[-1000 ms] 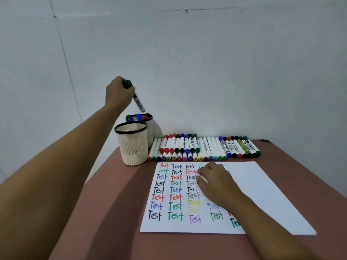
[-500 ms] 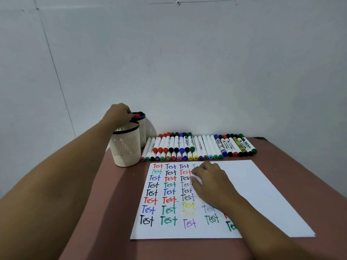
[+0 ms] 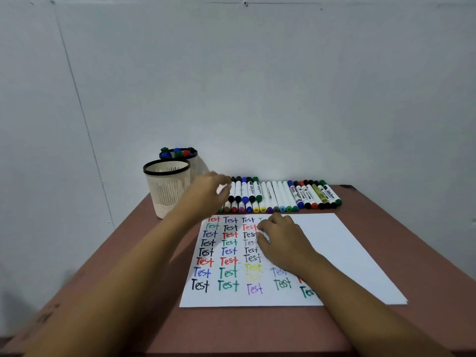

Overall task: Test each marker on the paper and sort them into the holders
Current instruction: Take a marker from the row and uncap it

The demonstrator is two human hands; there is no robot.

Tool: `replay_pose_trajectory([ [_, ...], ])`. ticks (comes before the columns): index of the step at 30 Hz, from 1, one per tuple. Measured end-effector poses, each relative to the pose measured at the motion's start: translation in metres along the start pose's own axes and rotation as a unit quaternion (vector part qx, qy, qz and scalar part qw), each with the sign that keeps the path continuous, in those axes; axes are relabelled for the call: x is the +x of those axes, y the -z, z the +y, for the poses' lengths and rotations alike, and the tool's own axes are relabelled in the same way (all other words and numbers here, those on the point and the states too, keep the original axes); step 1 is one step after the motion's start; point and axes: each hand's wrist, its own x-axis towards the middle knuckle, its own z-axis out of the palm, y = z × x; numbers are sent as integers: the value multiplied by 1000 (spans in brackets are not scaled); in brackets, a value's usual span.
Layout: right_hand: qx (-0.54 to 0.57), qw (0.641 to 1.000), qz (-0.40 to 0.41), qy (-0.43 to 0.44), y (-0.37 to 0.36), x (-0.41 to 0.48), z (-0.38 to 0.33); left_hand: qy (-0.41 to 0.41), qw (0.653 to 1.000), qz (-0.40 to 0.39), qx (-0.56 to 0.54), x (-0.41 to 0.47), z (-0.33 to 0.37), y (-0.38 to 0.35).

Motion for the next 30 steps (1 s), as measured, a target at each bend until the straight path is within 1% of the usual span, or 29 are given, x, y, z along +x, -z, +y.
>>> replay_pose_trajectory([
  [4, -32, 999, -37, 5, 13, 8, -4, 28, 995, -92, 31, -28, -6, -37],
  [7, 7, 999, -34, -28, 23, 32, -1, 31, 991, -124, 27, -34, -10, -47],
  [9, 39, 997, -7, -59, 24, 53, 2, 34, 991, -129, 14, -34, -12, -49],
  [12, 43, 993, 37, -106, 24, 79, 6, 33, 991, -131, -1, -34, -14, -51],
  [15, 44, 988, 42, -142, 19, 94, 9, 35, 991, -129, -11, -34, -17, -52],
  [22, -4, 979, 48, -196, 1, 107, 6, 36, 990, -132, -15, -31, -18, -53],
  [26, 45, 974, 49, -215, 0, 111, 3, 36, 990, -134, -12, -32, -19, -54],
  [30, 144, 955, 96, -241, 9, 104, 13, 47, 989, -138, -17, -33, -19, -52],
])
